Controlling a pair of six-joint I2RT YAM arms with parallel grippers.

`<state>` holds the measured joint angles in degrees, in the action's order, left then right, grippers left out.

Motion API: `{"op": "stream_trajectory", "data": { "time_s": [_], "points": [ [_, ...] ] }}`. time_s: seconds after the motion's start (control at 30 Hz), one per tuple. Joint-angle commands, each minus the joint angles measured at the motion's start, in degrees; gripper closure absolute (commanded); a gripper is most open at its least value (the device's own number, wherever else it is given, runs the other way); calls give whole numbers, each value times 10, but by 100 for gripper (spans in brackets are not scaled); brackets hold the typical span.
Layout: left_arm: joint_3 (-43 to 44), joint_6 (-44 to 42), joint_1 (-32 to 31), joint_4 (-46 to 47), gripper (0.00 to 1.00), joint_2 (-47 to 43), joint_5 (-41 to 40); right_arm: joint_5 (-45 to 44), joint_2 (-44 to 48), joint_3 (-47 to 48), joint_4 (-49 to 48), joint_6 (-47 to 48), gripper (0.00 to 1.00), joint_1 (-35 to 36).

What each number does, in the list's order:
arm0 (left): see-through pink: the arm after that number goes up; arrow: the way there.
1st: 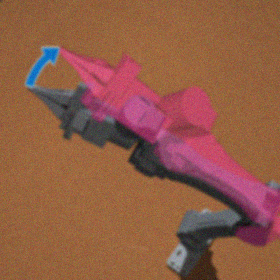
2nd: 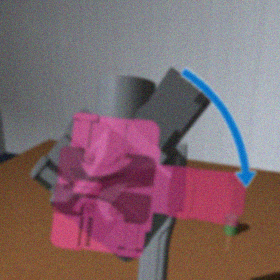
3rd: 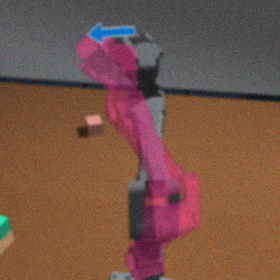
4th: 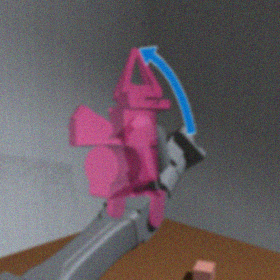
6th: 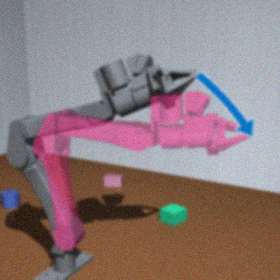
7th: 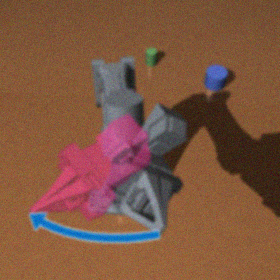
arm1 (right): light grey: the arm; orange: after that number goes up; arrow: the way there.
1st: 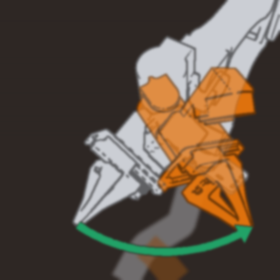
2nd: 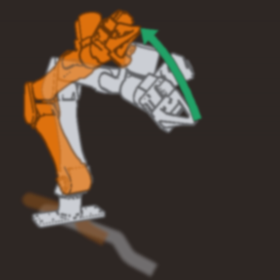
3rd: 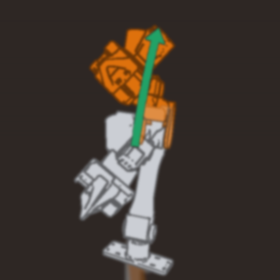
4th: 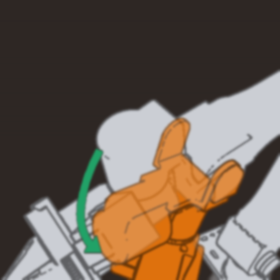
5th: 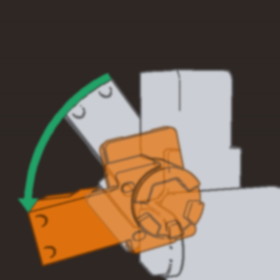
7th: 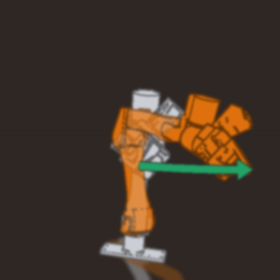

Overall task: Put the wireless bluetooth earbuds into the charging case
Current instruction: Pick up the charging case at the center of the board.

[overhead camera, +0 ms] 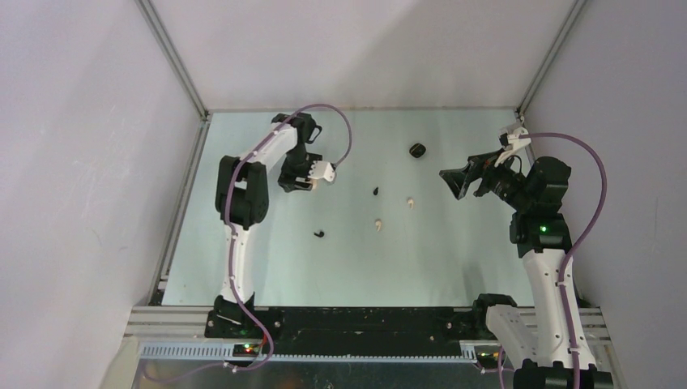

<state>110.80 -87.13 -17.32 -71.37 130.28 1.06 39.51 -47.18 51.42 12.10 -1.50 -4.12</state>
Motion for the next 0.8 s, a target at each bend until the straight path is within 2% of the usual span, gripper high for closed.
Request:
{"op": "stream_trajectory", "data": {
  "time_s": [0.0, 0.2, 0.77],
  "points": [
    [18, 29, 1, 37, 19, -18, 44, 6, 7, 2, -20, -5, 0, -3],
    [50, 42, -7, 37, 19, 4, 71, 6, 4, 2, -19, -5, 0, -4],
    [39, 52, -27, 37, 18, 32, 68, 3, 1, 2, -19, 0, 0, 0]
  ]
}}
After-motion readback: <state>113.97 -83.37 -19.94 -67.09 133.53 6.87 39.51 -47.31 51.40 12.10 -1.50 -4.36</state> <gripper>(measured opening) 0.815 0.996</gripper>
